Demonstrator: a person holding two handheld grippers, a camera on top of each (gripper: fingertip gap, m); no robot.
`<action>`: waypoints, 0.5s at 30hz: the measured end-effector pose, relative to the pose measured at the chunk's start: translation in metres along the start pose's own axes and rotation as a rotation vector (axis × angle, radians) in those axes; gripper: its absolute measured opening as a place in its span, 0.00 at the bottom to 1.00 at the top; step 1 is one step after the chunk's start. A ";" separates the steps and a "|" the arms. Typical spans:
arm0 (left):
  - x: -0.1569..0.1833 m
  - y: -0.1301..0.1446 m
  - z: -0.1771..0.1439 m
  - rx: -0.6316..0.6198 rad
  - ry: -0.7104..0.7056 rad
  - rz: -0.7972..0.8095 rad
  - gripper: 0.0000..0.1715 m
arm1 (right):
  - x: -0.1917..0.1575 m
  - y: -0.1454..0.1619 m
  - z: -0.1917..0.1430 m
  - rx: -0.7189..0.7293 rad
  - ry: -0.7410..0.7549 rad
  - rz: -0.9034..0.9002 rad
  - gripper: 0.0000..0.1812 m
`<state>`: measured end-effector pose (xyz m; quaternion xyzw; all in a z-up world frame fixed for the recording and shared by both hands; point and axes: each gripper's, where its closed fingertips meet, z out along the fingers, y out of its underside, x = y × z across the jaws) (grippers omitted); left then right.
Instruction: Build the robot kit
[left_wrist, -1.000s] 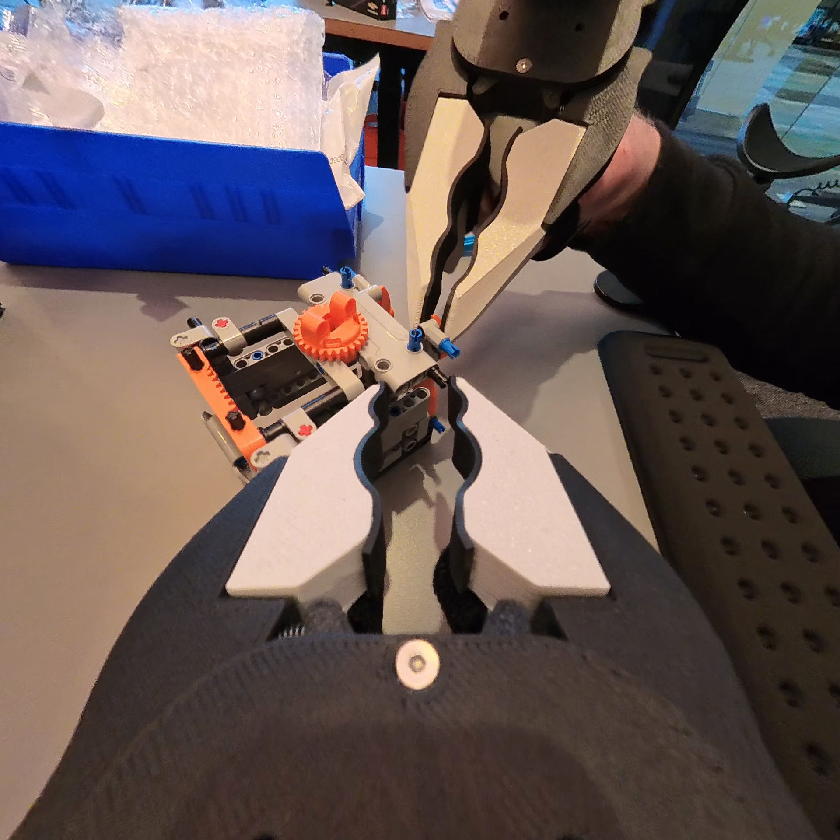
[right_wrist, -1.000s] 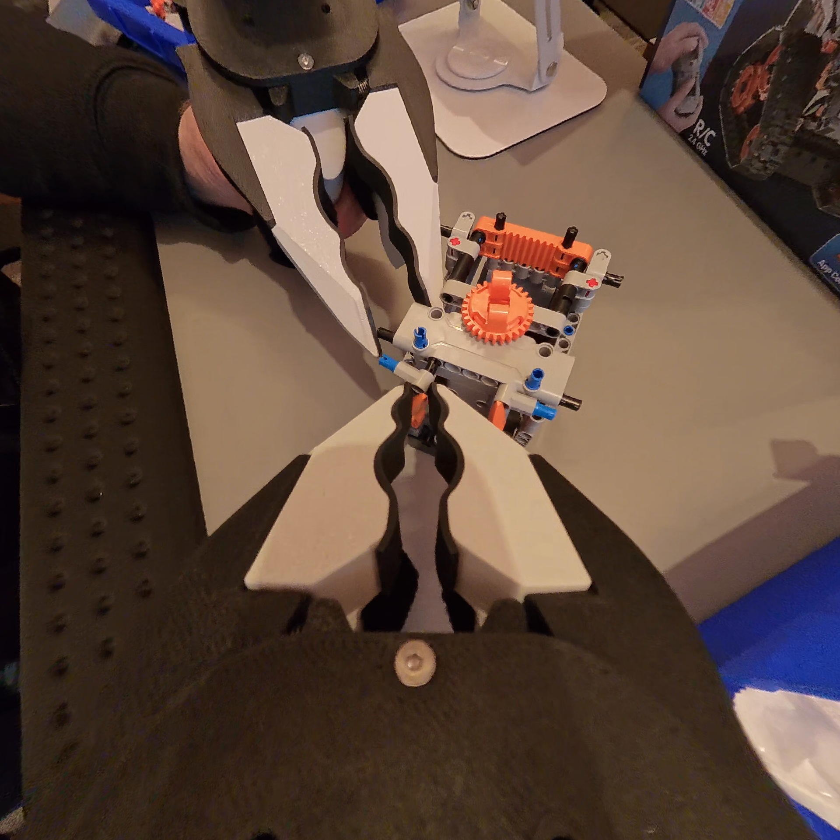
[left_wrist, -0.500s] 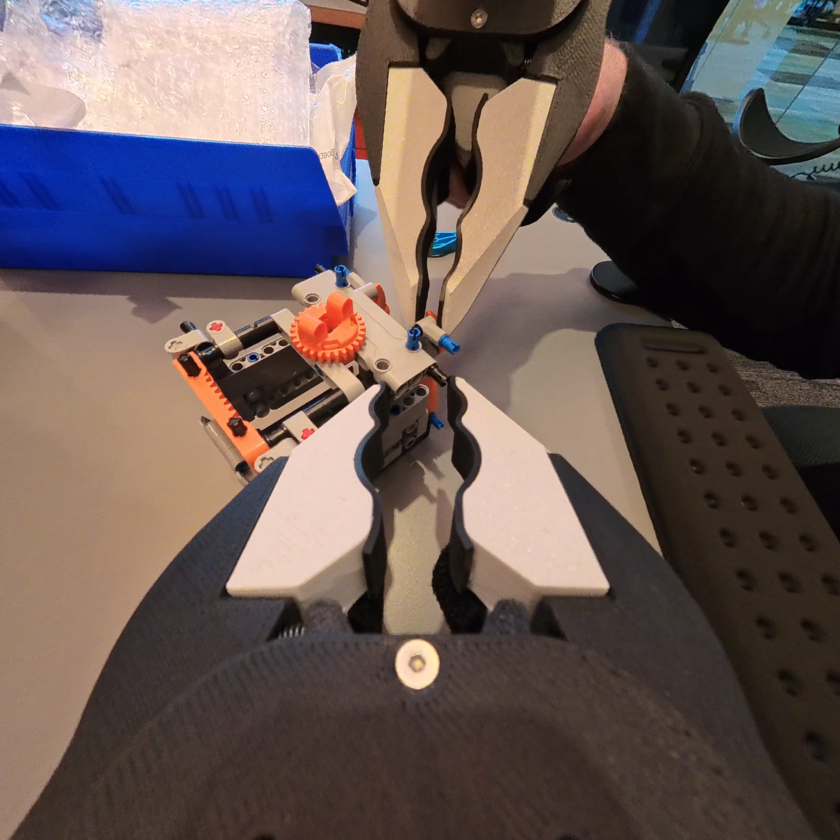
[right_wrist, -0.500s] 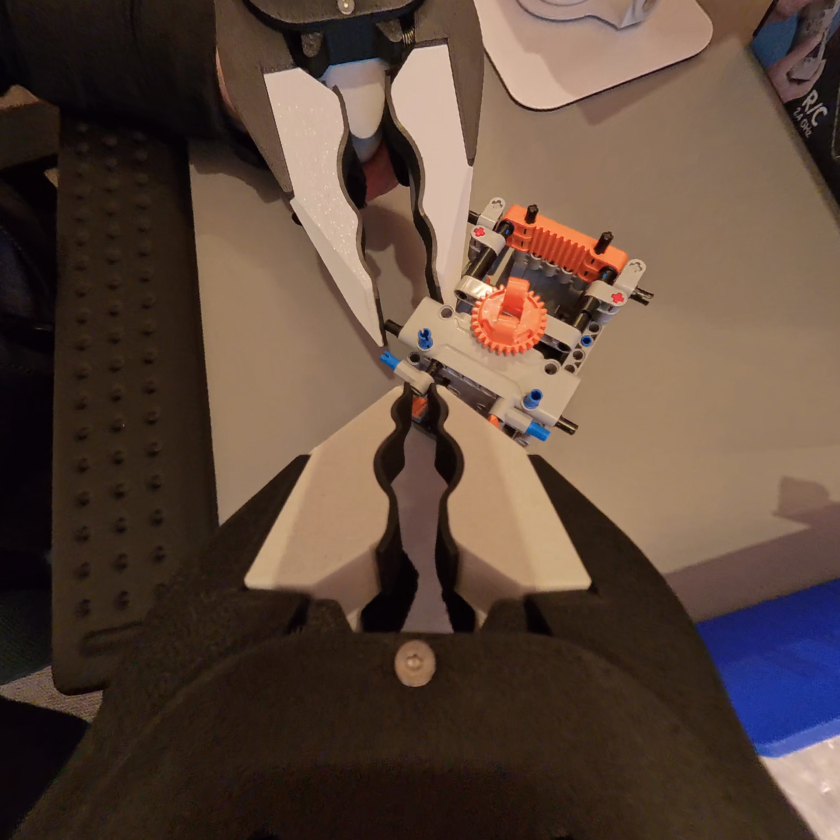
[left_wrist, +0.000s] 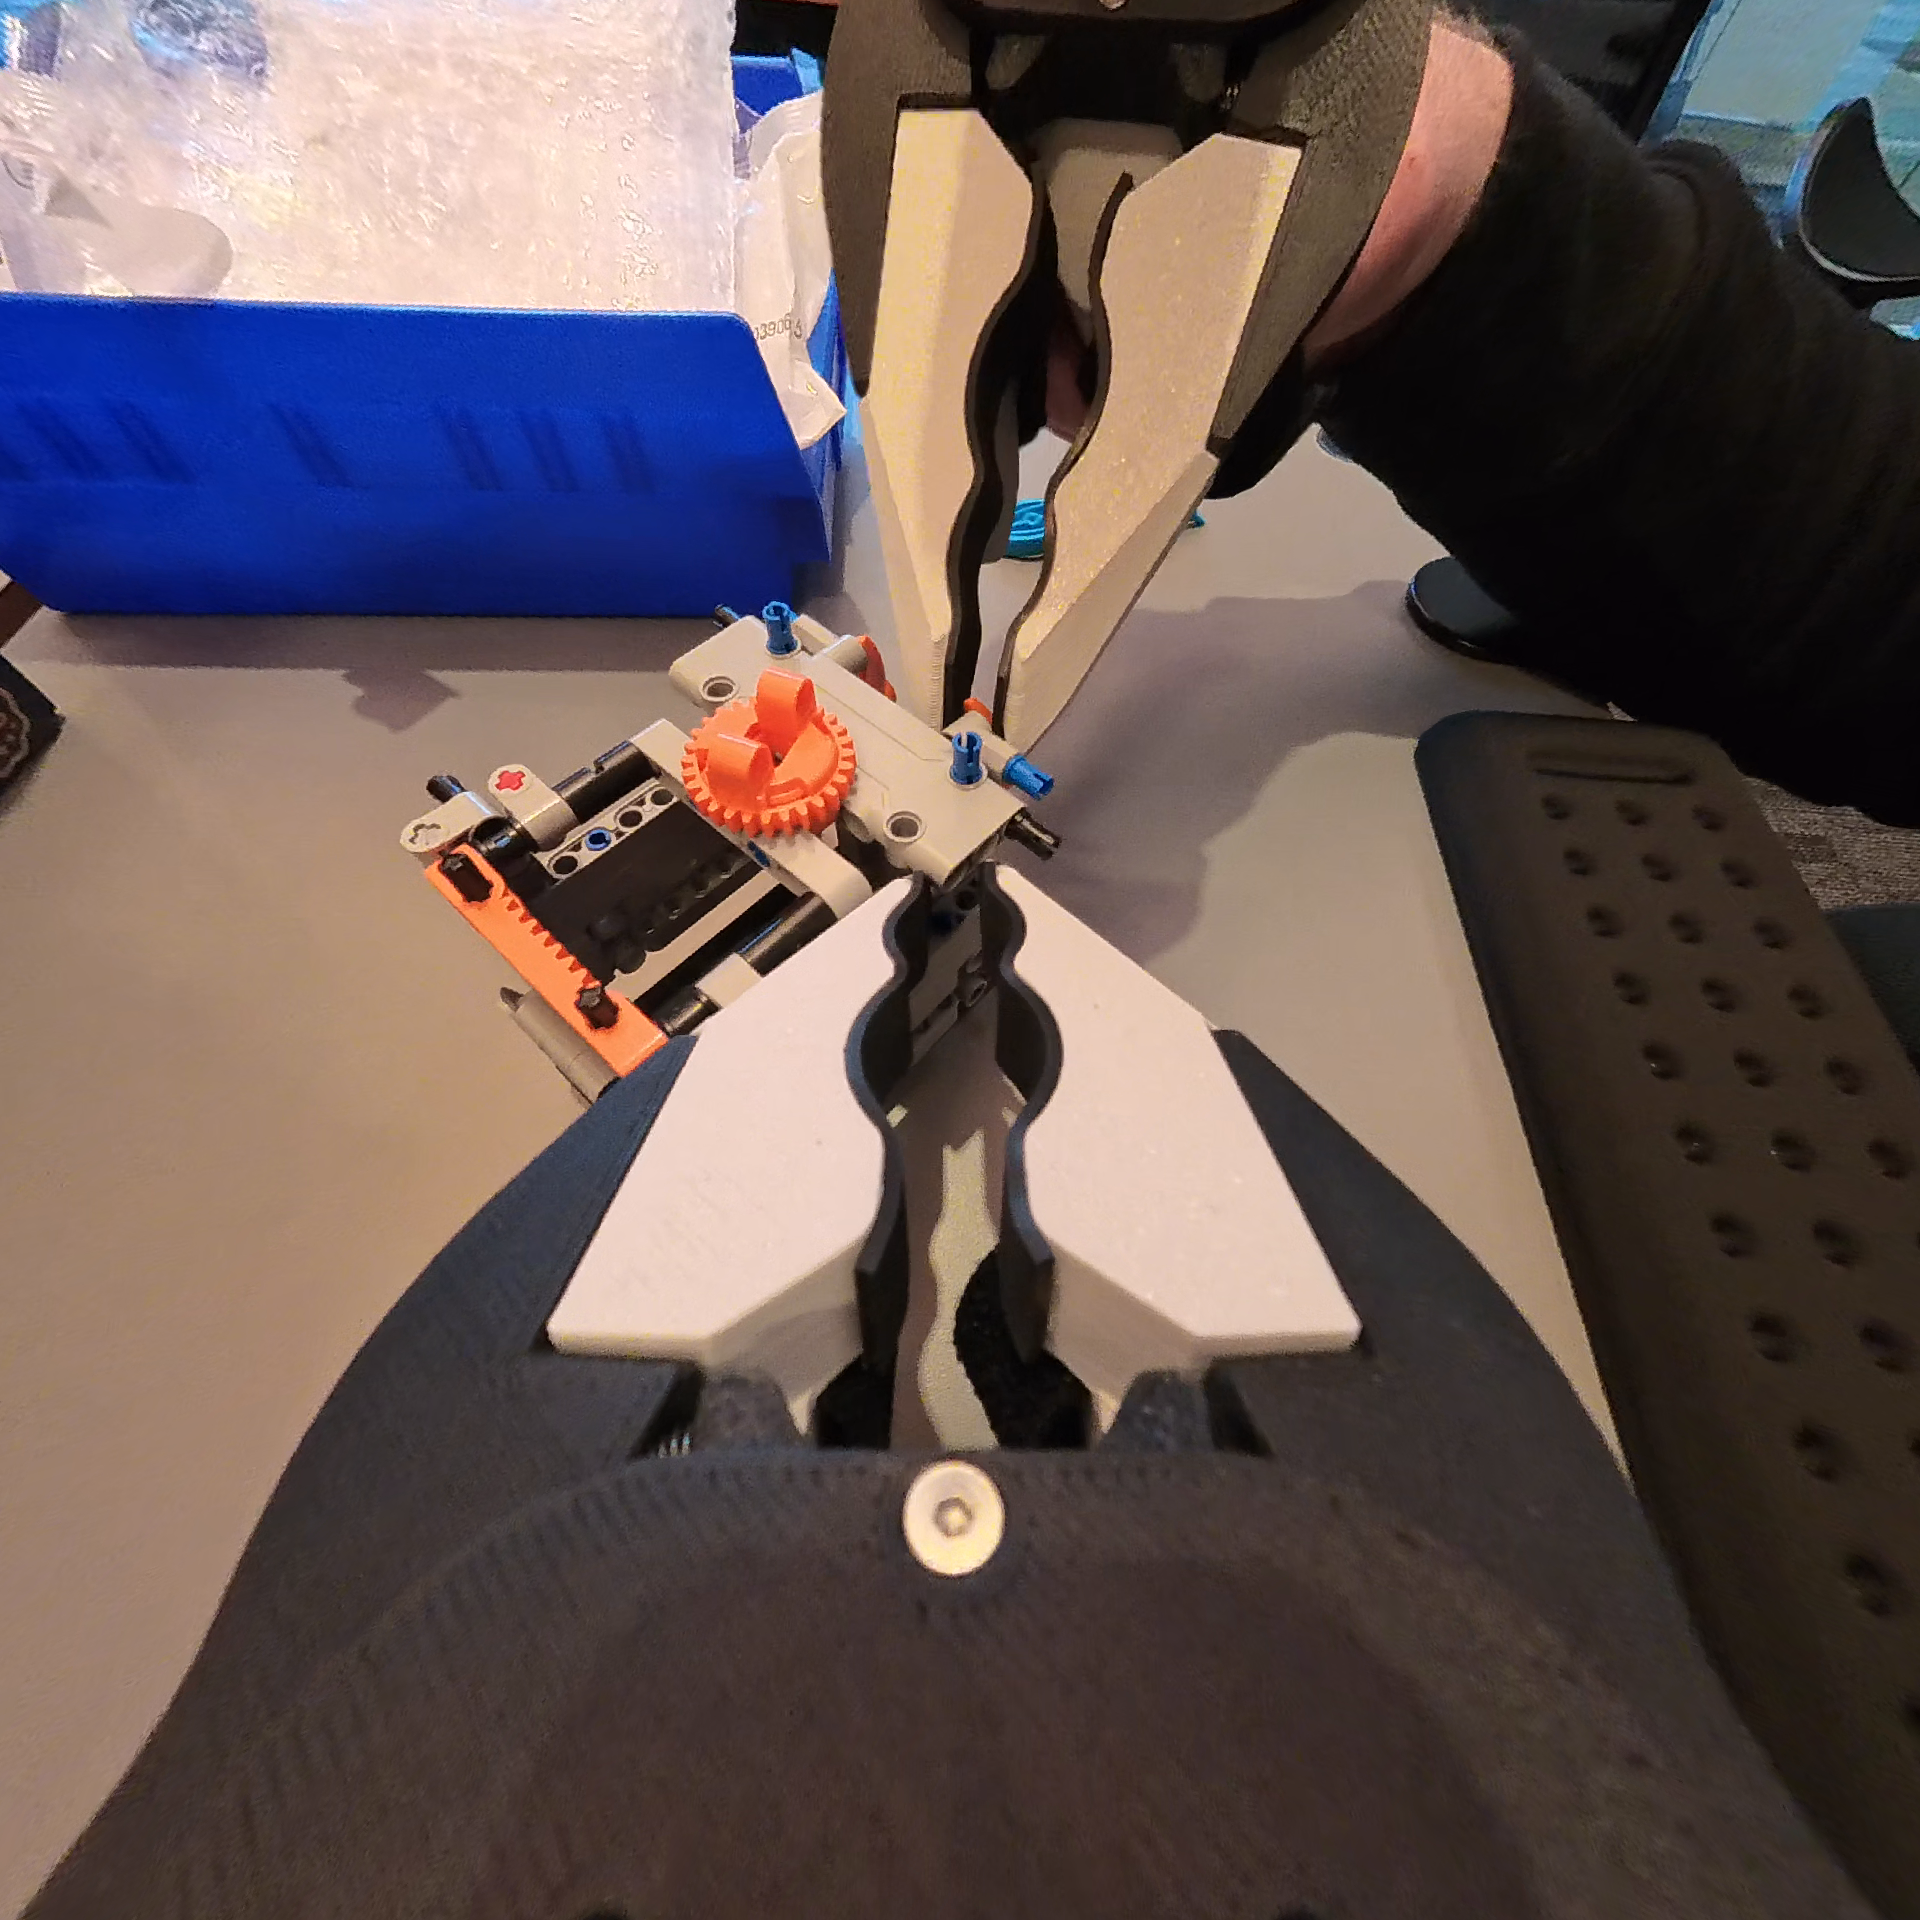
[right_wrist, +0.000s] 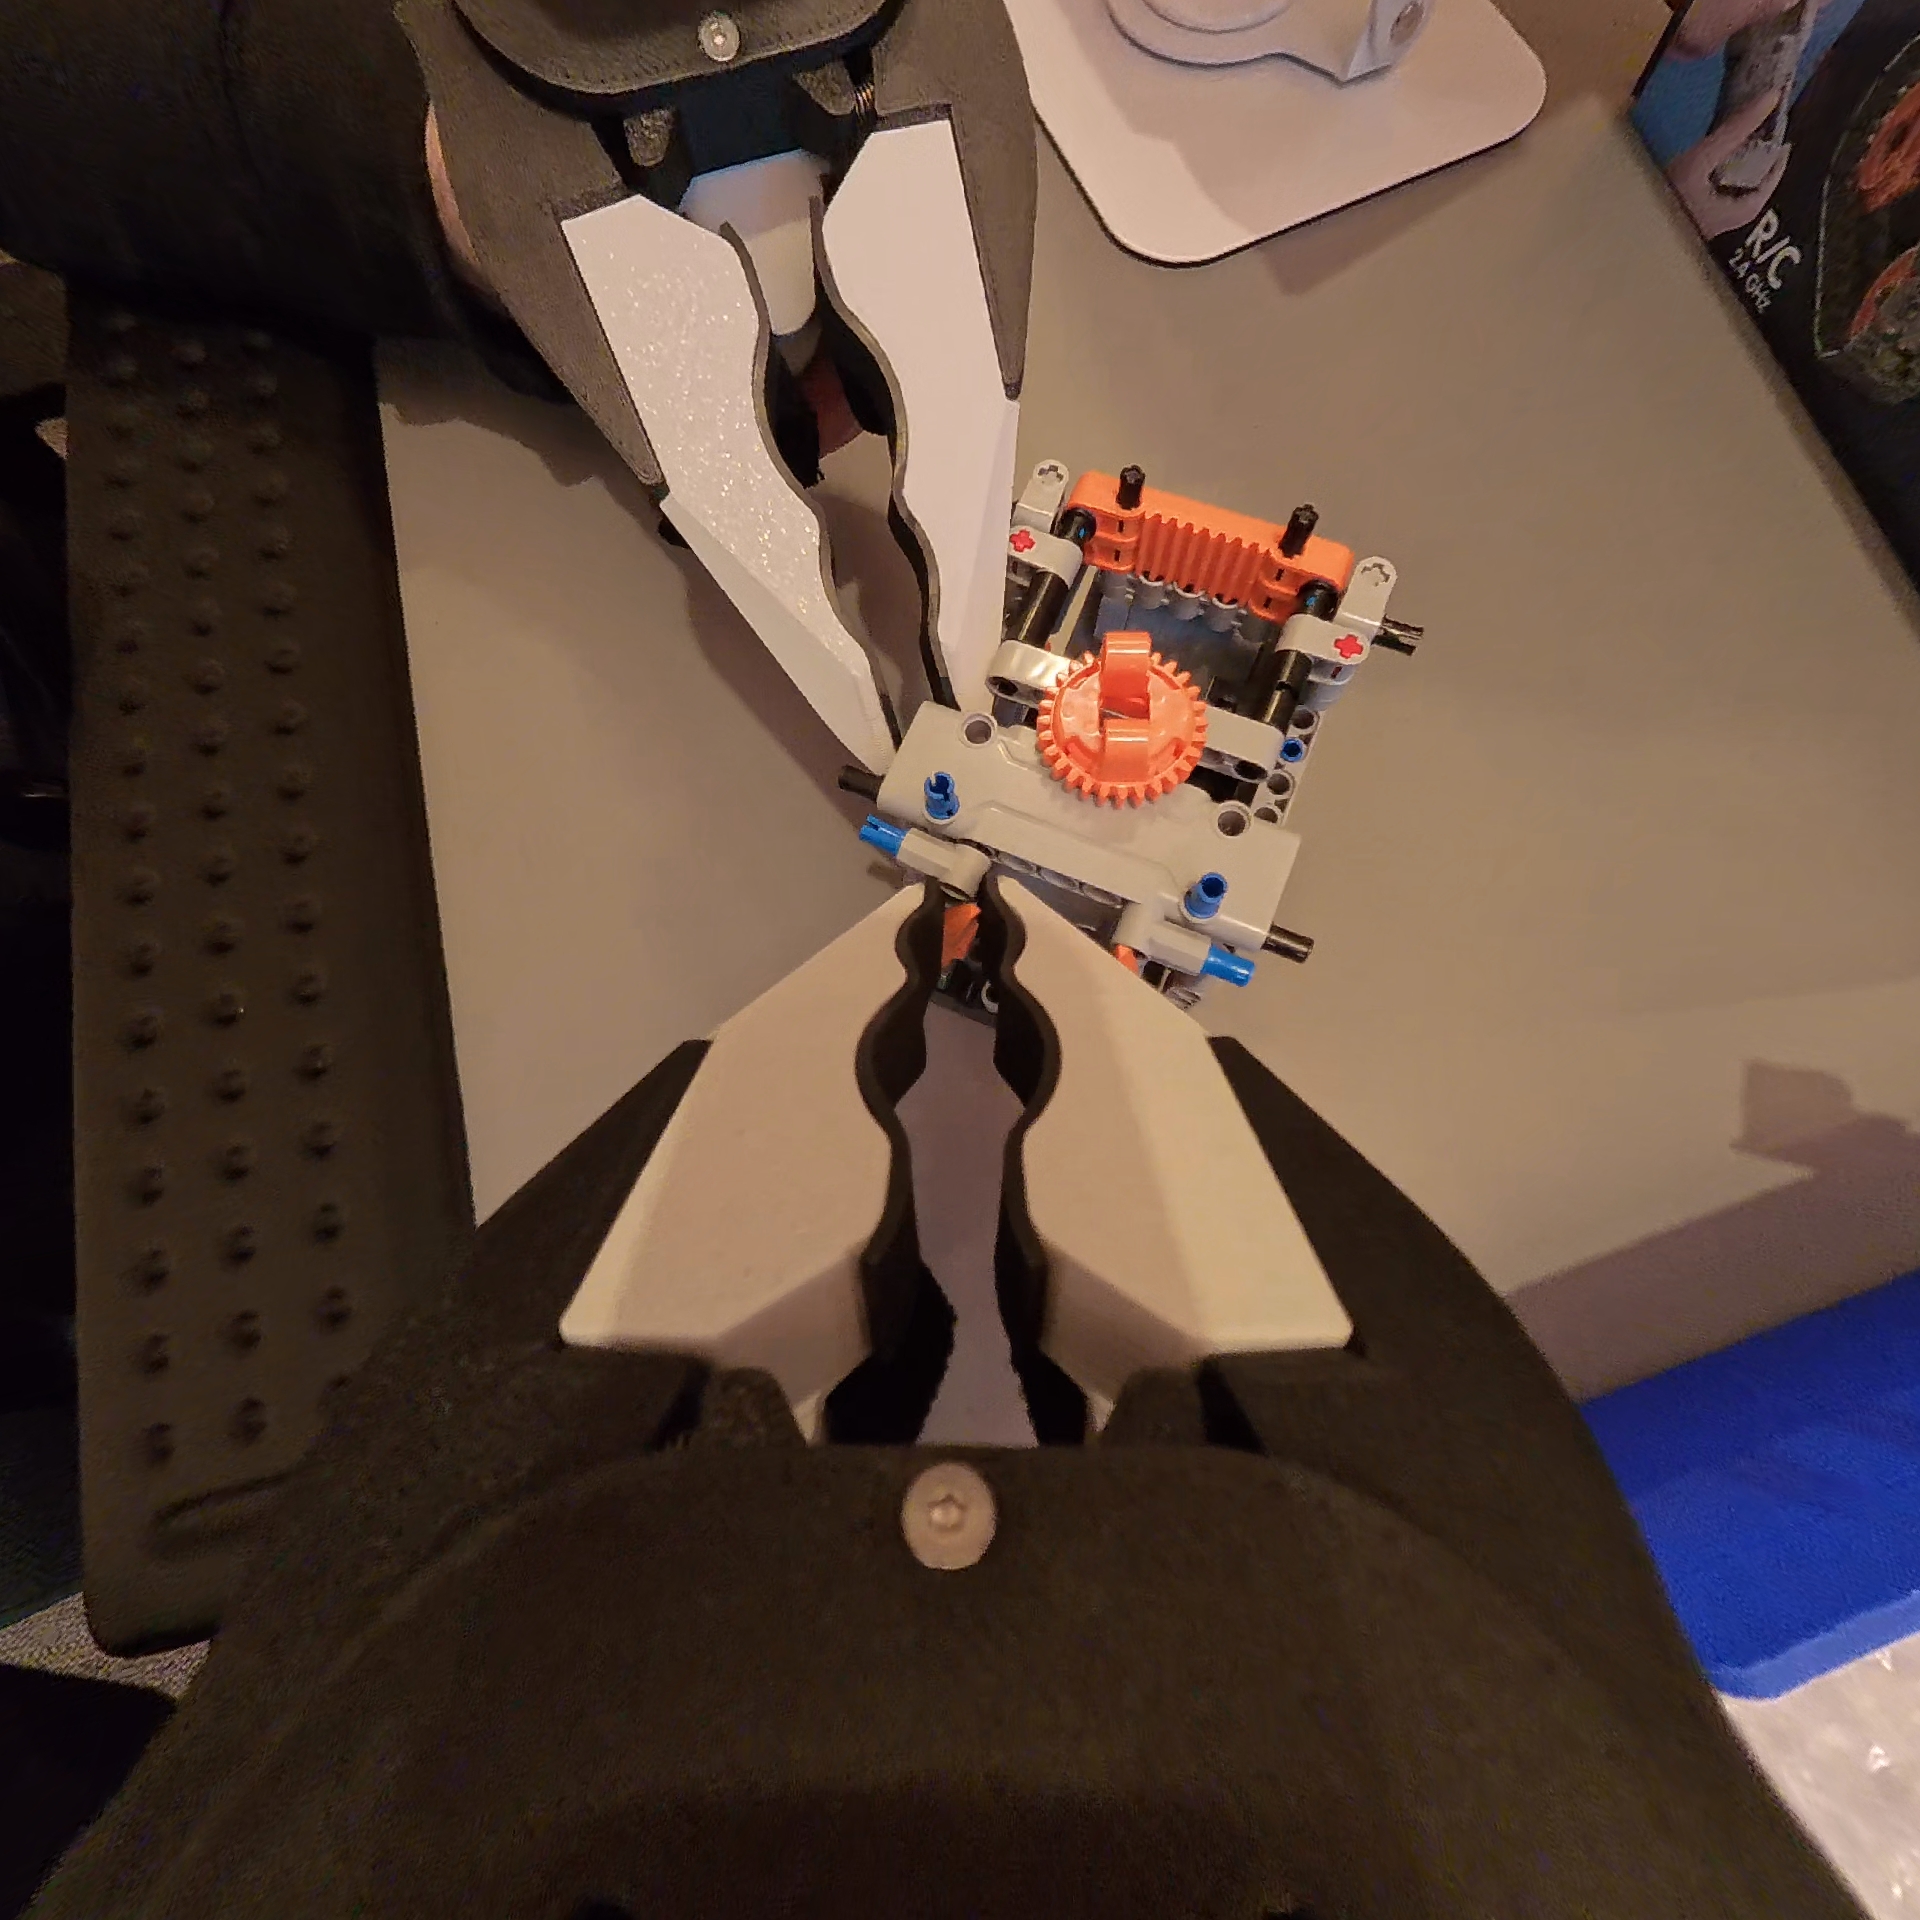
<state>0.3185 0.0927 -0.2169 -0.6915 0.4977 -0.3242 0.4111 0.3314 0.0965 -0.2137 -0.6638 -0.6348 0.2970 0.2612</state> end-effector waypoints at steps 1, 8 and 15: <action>0.000 0.000 0.000 0.004 0.001 -0.001 0.04 | 0.000 0.000 0.000 0.001 0.000 -0.002 0.02; -0.004 0.002 -0.003 -0.022 -0.018 0.027 0.04 | 0.001 -0.004 0.004 0.027 0.006 0.020 0.03; -0.016 0.006 -0.012 -0.033 -0.049 0.015 0.04 | 0.000 -0.008 -0.020 0.151 0.061 0.066 0.11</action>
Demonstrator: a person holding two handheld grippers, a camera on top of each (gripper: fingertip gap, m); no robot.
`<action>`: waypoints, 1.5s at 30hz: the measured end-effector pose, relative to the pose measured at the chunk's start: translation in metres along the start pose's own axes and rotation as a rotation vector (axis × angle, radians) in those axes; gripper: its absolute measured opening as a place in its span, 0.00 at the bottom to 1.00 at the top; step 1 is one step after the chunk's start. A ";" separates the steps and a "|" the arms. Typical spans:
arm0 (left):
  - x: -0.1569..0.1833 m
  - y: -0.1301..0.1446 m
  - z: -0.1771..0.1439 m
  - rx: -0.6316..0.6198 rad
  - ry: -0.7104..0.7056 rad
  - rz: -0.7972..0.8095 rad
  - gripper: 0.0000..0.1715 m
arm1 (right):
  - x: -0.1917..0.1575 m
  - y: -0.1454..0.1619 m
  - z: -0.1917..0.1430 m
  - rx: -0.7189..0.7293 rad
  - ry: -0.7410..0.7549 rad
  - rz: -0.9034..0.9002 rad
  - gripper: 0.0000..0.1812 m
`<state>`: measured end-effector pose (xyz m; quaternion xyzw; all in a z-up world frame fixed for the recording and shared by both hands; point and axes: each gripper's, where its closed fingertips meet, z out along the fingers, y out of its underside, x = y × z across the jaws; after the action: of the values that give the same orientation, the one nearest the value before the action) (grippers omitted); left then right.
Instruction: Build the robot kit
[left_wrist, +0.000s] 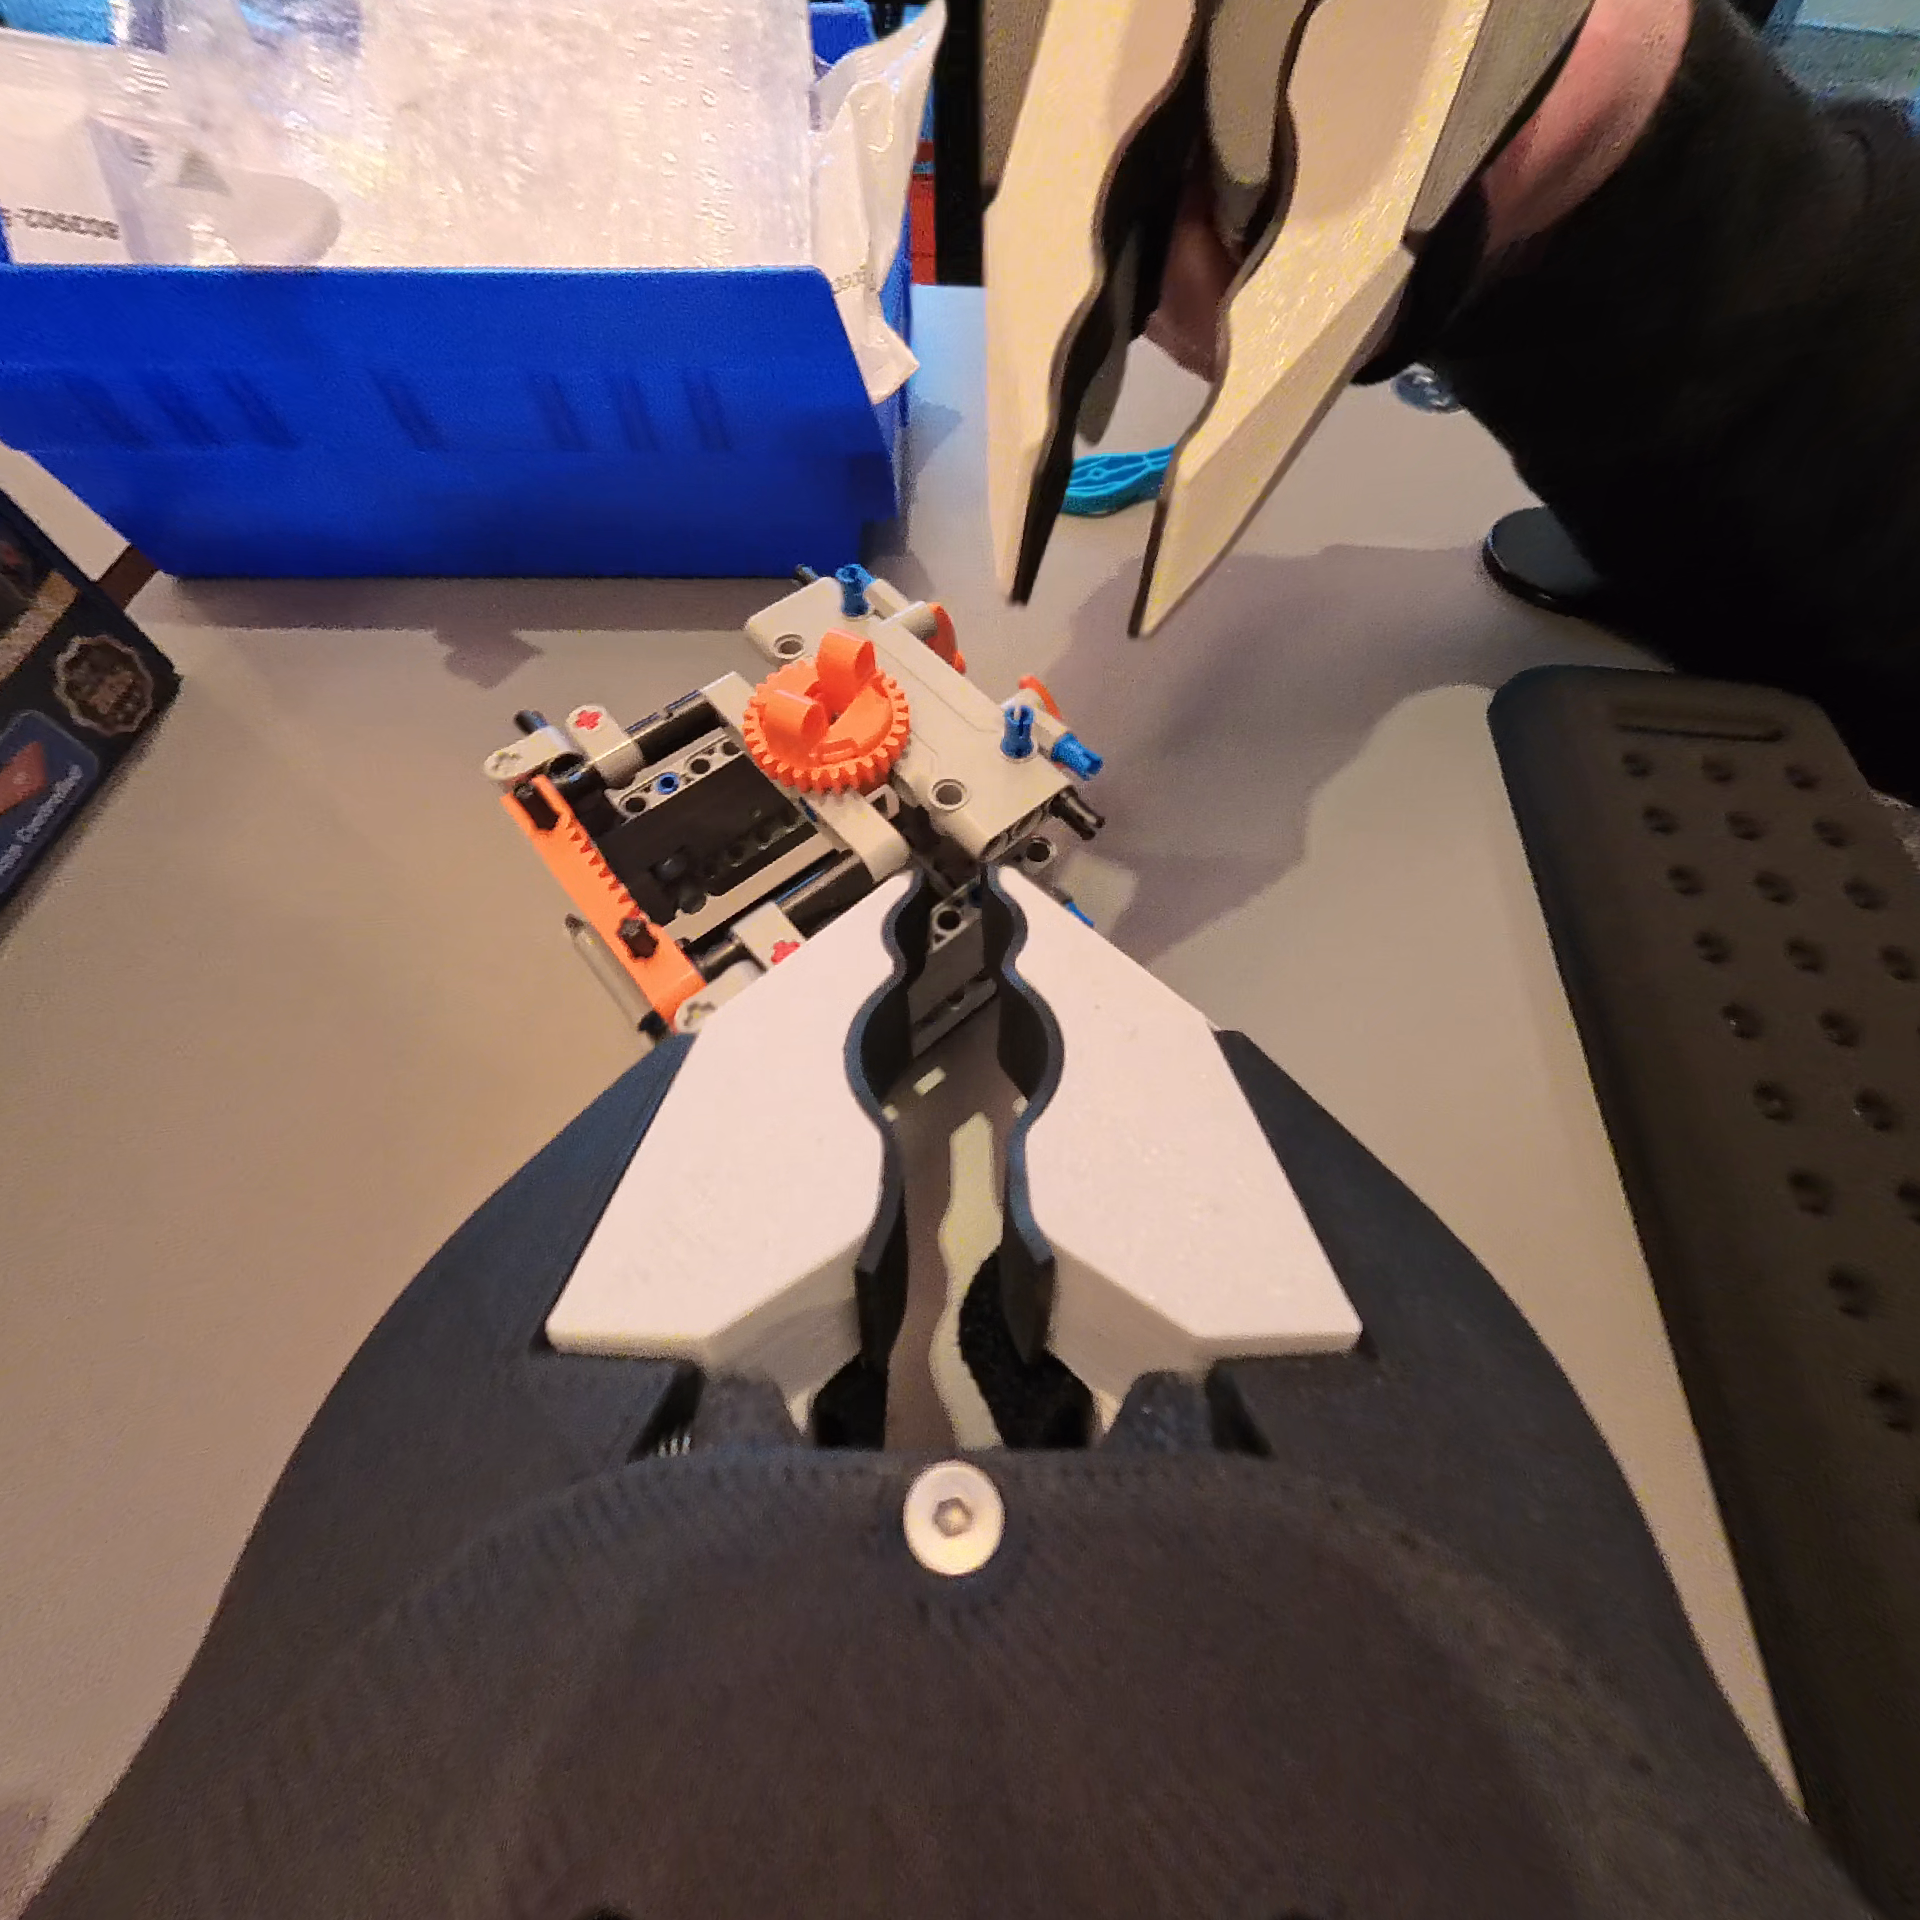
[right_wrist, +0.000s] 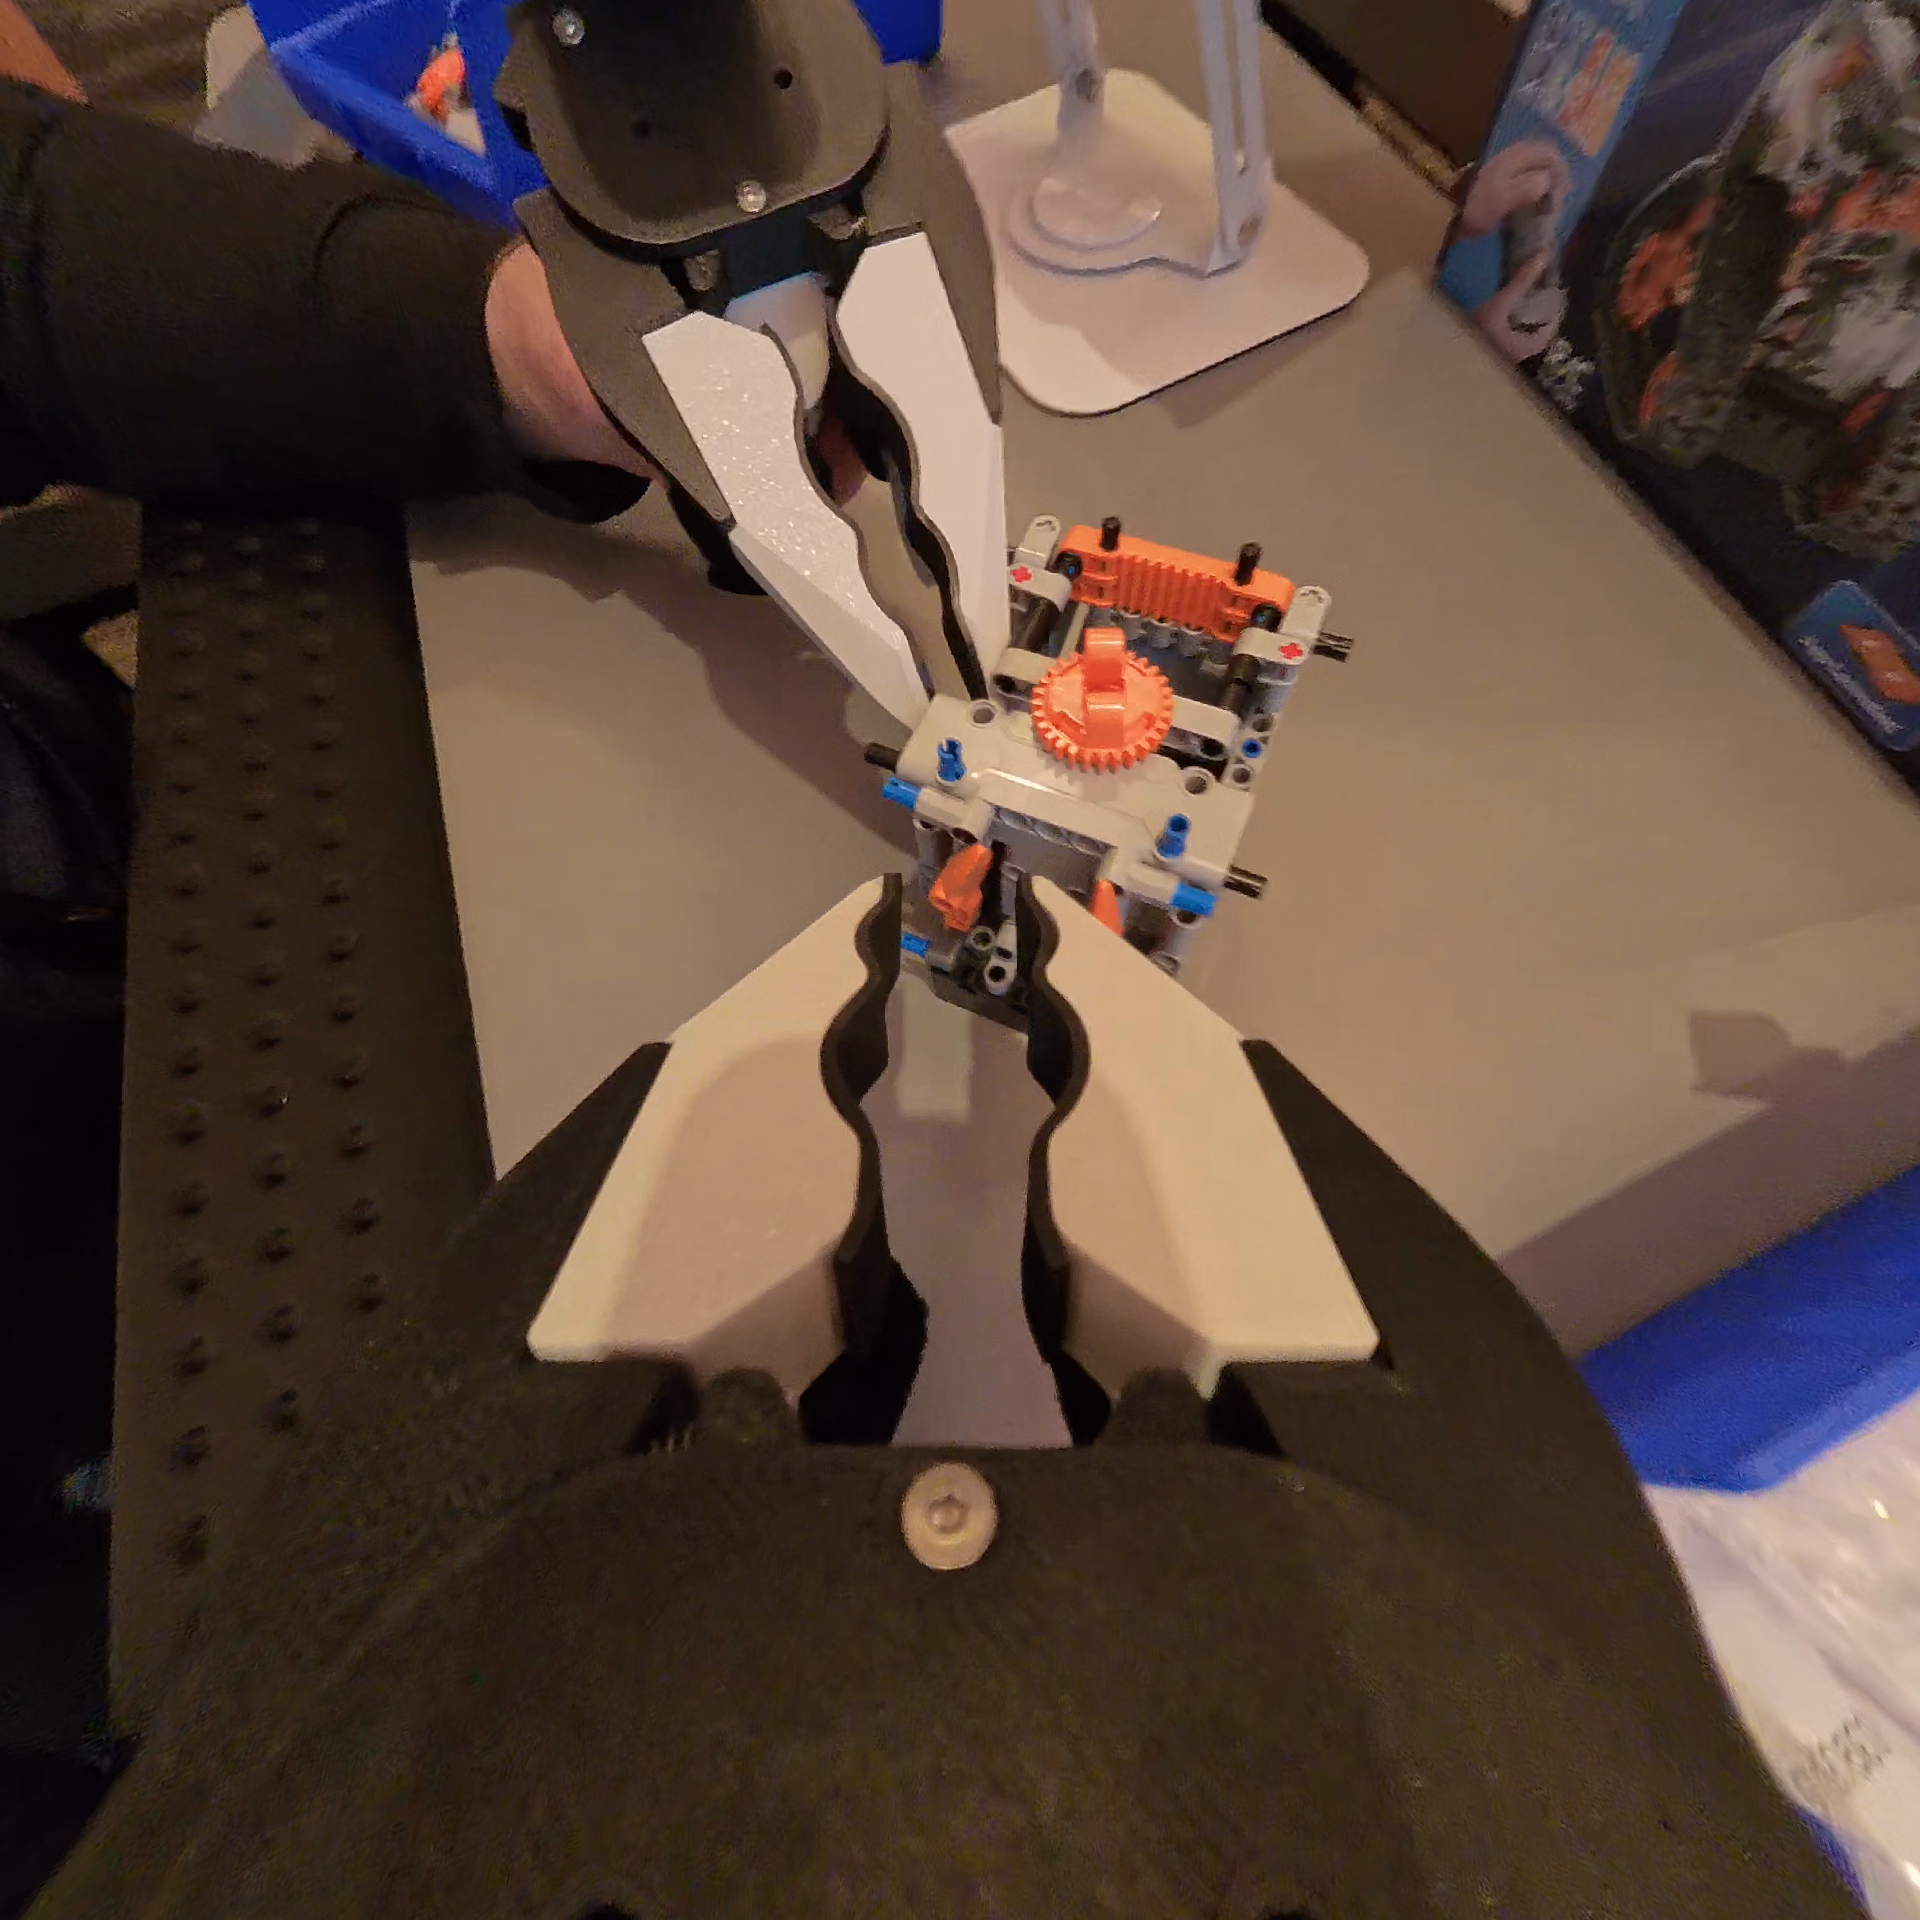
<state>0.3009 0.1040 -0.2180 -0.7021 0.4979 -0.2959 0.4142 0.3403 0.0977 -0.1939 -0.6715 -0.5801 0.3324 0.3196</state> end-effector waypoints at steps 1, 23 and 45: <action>-0.004 0.000 -0.003 0.003 -0.012 -0.006 0.04 | 0.004 -0.001 -0.004 0.026 0.018 0.017 0.10; -0.046 0.017 -0.026 -0.009 -0.136 -0.211 0.13 | 0.025 0.006 0.038 0.039 0.101 0.112 0.09; -0.042 0.040 0.003 -0.126 -0.336 -0.145 0.29 | 0.027 0.019 0.050 0.025 0.081 0.114 0.05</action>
<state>0.2715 0.1382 -0.2552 -0.8001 0.3875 -0.1721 0.4243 0.3129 0.1247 -0.2398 -0.7122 -0.5234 0.3298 0.3317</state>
